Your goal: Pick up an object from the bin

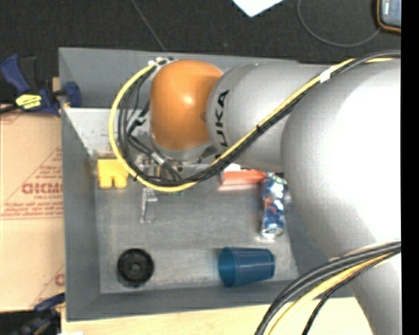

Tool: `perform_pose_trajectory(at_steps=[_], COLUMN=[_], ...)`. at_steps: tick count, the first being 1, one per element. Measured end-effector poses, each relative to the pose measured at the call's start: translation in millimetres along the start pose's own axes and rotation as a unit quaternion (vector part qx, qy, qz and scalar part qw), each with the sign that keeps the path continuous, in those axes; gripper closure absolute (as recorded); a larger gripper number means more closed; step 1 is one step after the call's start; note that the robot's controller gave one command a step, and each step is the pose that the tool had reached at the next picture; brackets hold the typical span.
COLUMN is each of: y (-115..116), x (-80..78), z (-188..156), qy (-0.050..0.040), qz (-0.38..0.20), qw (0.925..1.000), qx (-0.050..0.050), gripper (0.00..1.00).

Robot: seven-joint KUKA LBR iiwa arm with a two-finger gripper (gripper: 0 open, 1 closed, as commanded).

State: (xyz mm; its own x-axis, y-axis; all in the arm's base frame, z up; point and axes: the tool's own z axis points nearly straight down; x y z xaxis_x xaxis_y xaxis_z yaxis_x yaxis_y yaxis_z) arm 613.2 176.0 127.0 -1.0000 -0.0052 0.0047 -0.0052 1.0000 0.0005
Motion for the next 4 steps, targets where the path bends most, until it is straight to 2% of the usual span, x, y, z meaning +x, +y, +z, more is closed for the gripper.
perform_pose_trajectory(at_steps=[1,2,3,4], y=[-1,57,21,56], x=[-2.1,-41.2,-40.4,-42.0], z=[-5,53,6,52], qy=[-0.004,-0.0059,-0.0096,-0.0074], qz=[0.003,0.012,0.249,0.018], qw=[1.0,0.9999,0.9685,0.9998], qx=[-0.001,-0.003,-0.004,-0.003], gripper=[0.0,0.0,0.0,0.0])
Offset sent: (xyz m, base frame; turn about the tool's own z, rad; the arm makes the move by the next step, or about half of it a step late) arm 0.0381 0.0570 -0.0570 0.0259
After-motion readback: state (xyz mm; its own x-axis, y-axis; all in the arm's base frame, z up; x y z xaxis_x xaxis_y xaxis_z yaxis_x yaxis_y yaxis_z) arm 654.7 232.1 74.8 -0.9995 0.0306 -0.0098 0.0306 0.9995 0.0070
